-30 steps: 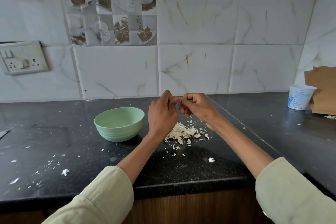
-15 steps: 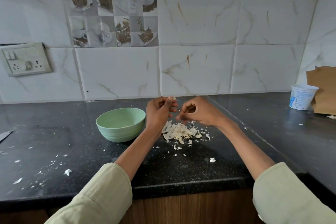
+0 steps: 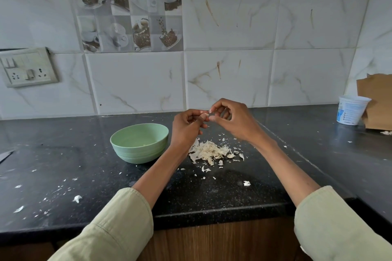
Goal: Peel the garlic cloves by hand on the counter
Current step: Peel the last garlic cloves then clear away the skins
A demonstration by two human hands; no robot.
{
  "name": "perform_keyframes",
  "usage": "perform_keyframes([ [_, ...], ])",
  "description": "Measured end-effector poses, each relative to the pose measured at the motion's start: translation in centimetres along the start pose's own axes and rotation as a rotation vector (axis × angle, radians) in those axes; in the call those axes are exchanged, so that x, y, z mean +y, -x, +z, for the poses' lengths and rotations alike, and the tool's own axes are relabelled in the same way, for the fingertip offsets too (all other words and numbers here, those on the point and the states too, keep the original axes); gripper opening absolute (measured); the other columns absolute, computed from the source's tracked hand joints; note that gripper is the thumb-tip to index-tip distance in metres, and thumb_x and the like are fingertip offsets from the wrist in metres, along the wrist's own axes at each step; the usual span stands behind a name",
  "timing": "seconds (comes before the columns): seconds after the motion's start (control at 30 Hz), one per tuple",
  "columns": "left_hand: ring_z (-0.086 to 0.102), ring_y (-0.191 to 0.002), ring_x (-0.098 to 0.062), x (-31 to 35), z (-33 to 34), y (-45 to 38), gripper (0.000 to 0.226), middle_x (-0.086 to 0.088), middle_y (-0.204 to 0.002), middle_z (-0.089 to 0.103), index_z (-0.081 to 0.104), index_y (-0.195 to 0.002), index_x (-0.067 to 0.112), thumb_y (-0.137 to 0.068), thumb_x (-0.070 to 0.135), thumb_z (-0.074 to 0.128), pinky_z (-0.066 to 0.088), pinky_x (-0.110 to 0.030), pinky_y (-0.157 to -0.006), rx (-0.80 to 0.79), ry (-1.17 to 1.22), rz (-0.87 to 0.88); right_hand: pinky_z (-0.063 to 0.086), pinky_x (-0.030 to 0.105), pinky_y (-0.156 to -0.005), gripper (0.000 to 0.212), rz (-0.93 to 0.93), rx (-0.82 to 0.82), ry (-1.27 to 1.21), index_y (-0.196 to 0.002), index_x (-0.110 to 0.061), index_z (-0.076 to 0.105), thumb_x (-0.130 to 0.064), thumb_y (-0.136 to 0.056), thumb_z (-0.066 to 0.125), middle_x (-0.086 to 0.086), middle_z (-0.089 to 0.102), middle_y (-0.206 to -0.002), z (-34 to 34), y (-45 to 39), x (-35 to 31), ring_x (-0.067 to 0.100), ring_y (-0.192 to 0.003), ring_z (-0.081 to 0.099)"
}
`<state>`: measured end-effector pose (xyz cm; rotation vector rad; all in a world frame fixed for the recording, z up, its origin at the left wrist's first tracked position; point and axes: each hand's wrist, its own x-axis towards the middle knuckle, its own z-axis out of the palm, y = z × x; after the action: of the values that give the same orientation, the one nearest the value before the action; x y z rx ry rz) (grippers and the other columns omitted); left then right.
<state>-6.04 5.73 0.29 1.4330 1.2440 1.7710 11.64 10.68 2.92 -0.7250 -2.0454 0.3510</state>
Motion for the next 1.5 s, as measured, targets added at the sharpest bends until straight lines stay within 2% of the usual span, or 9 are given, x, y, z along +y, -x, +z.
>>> perform_keyframes([
  [0.2, 0.063, -0.062, -0.02, 0.0, 0.6, 0.7, 0.013, -0.005, -0.077, 0.065, 0.057, -0.11, 0.006, -0.112, 0.015, 0.048, 0.051, -0.031, -0.052, -0.099, -0.148, 0.123, 0.054, 0.022, -0.064, 0.019, -0.045, 0.011, 0.024, -0.095, -0.019, 0.072, -0.032, -0.09, 0.085, -0.006, 0.072, -0.08, 0.4, 0.2, -0.5, 0.009, -0.068, 0.065],
  [0.47, 0.047, -0.055, -0.015, 0.0, 0.5, 1.4, 0.008, -0.01, -0.088, 0.063, 0.037, -0.105, 0.009, -0.109, 0.009, 0.031, 0.039, -0.026, -0.048, -0.204, -0.299, 0.245, 0.055, 0.027, -0.064, 0.015, -0.085, -0.082, 0.077, -0.099, -0.013, 0.067, -0.026, -0.1, 0.074, -0.004, 0.074, -0.077, 0.7, 0.6, -1.1, 0.012, -0.061, 0.068],
  [0.63, 0.051, -0.057, -0.007, -0.4, 0.4, 1.1, 0.017, -0.006, -0.082, 0.067, 0.039, -0.095, 0.012, -0.109, 0.008, 0.032, 0.042, -0.037, -0.057, -0.173, -0.405, 0.303, 0.054, 0.029, -0.064, 0.02, -0.043, -0.182, 0.061, -0.096, -0.013, 0.062, -0.031, -0.106, 0.064, -0.002, 0.074, -0.08, 1.0, 0.8, -1.2, 0.011, -0.062, 0.067],
  [0.73, 0.05, -0.055, -0.005, -0.5, 0.4, 1.0, 0.018, 0.001, -0.075, 0.065, 0.041, -0.093, 0.012, -0.108, 0.004, 0.034, 0.038, -0.032, -0.057, -0.158, -0.457, 0.287, 0.051, 0.02, -0.062, 0.017, -0.043, -0.224, 0.102, -0.097, -0.011, 0.061, -0.025, -0.107, 0.062, -0.001, 0.073, -0.081, 1.1, 0.9, -1.2, 0.003, -0.063, 0.064],
  [0.87, 0.045, -0.057, -0.012, -0.5, 0.4, 0.7, 0.019, 0.005, -0.068, 0.056, 0.046, -0.089, 0.011, -0.106, 0.009, 0.037, 0.035, -0.036, -0.058, -0.098, -0.492, 0.258, 0.05, 0.023, -0.063, 0.011, -0.05, -0.215, 0.12, -0.092, -0.015, 0.064, -0.018, -0.102, 0.067, -0.003, 0.071, -0.079, 1.1, 0.8, -1.3, 0.008, -0.066, 0.063],
  [1.03, 0.047, -0.058, -0.018, -0.5, 0.3, 0.1, 0.036, 0.002, -0.063, 0.055, 0.054, -0.079, 0.01, -0.111, 0.018, 0.04, 0.04, -0.039, -0.06, -0.065, -0.501, 0.213, 0.04, 0.013, -0.061, 0.012, -0.077, -0.184, 0.129, -0.086, -0.016, 0.066, -0.018, -0.097, 0.071, -0.006, 0.066, -0.073, 1.0, 1.0, -1.6, 0.003, -0.063, 0.055],
  [1.23, 0.041, -0.039, -0.007, 0.5, 0.5, 0.7, 0.048, 0.003, -0.05, 0.047, 0.053, -0.072, 0.013, -0.11, 0.043, 0.05, 0.036, -0.02, -0.042, 0.005, 0.069, -0.255, 0.049, 0.023, -0.061, 0.022, -0.112, -0.112, 0.086, -0.087, -0.022, 0.061, -0.033, -0.093, 0.079, -0.005, 0.065, -0.074, 1.3, 0.8, -1.2, 0.01, -0.064, 0.058],
  [1.37, 0.038, -0.045, -0.006, 0.0, 0.2, -0.6, 0.027, -0.001, -0.066, 0.045, 0.057, -0.097, 0.006, -0.114, 0.008, 0.036, 0.033, -0.017, -0.04, 0.118, 0.584, -0.541, 0.051, 0.027, -0.062, 0.023, -0.12, -0.121, 0.073, -0.091, -0.021, 0.064, -0.035, -0.09, 0.083, -0.002, 0.066, -0.074, 2.0, 0.8, -1.1, 0.013, -0.065, 0.06],
  [1.5, 0.051, -0.071, -0.016, -0.2, 0.2, -1.0, 0.032, -0.017, -0.102, 0.058, 0.056, -0.121, -0.002, -0.105, -0.012, 0.031, 0.049, -0.022, -0.053, 0.161, 0.764, -0.657, 0.047, 0.022, -0.061, 0.014, -0.098, -0.111, 0.077, -0.094, -0.02, 0.072, -0.032, -0.1, 0.073, -0.005, 0.068, -0.077, 2.9, 0.7, -1.1, 0.01, -0.066, 0.058],
])
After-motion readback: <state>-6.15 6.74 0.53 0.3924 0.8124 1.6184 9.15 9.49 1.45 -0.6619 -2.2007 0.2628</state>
